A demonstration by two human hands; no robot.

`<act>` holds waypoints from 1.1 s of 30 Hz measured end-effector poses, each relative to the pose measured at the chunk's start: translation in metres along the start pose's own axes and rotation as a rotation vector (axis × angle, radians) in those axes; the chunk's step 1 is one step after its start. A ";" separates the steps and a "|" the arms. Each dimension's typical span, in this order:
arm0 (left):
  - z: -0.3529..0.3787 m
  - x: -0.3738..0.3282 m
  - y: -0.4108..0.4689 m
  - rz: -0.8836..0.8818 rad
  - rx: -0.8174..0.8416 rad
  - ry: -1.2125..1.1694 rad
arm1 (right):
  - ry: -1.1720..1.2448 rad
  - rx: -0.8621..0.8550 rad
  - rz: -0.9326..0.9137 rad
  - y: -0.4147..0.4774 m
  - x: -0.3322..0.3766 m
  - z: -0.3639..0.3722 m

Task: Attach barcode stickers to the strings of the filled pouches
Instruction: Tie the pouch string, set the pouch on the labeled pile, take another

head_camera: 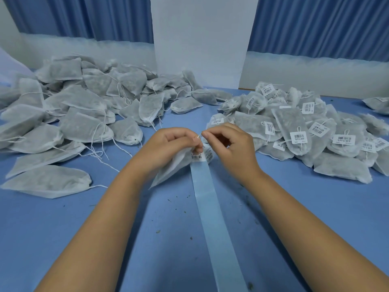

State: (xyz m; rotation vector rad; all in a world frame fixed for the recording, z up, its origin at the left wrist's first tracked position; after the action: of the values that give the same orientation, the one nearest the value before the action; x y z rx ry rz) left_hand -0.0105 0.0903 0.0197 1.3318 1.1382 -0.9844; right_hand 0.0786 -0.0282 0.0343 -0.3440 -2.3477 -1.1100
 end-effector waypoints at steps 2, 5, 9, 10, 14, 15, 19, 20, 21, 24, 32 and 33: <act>-0.001 0.000 0.001 0.027 -0.046 -0.131 | 0.016 0.018 0.011 -0.001 -0.001 0.005; -0.013 0.003 0.002 0.027 -0.142 -0.163 | -0.026 0.075 -0.013 -0.002 0.006 0.017; -0.025 -0.001 -0.001 0.022 -0.223 -0.060 | -0.156 0.107 -0.134 -0.005 0.021 0.021; -0.027 -0.001 -0.003 0.016 -0.237 -0.032 | -0.205 0.095 -0.165 -0.006 0.024 0.019; -0.031 -0.002 -0.008 -0.046 -0.231 0.261 | -0.367 0.006 -0.309 -0.006 0.036 0.005; -0.029 -0.002 -0.008 -0.060 -0.209 0.304 | -0.380 -0.009 -0.329 -0.006 0.037 0.002; -0.015 0.000 -0.005 -0.148 -0.068 0.344 | -0.211 -0.045 -0.219 -0.003 0.025 -0.006; -0.010 0.003 -0.004 -0.180 -0.028 0.346 | -0.153 -0.059 -0.170 -0.003 0.022 -0.006; -0.006 0.005 -0.004 -0.203 0.000 0.341 | -0.100 -0.068 -0.120 -0.003 0.018 -0.006; 0.001 0.007 -0.001 -0.187 0.033 0.281 | 0.088 0.027 0.067 0.000 0.005 0.006; -0.009 0.009 0.002 -0.108 -0.050 -0.046 | 0.437 0.141 0.400 0.000 -0.016 0.018; -0.011 0.008 0.002 -0.106 -0.058 -0.045 | 0.486 0.175 0.415 0.000 -0.017 0.021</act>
State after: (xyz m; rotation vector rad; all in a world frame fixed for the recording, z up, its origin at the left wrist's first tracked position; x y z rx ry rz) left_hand -0.0077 0.1019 0.0128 1.2078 1.2037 -1.0452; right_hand 0.0856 -0.0125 0.0138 -0.4190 -1.8182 -0.6887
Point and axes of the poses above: each hand's wrist, its own y-axis towards the middle knuckle, its own z-axis out of the palm, x = y × z, the point moved 8 cm from there along y, towards the middle knuckle, and after that the axes turned 12 degrees about x, right-handed, at the moved point
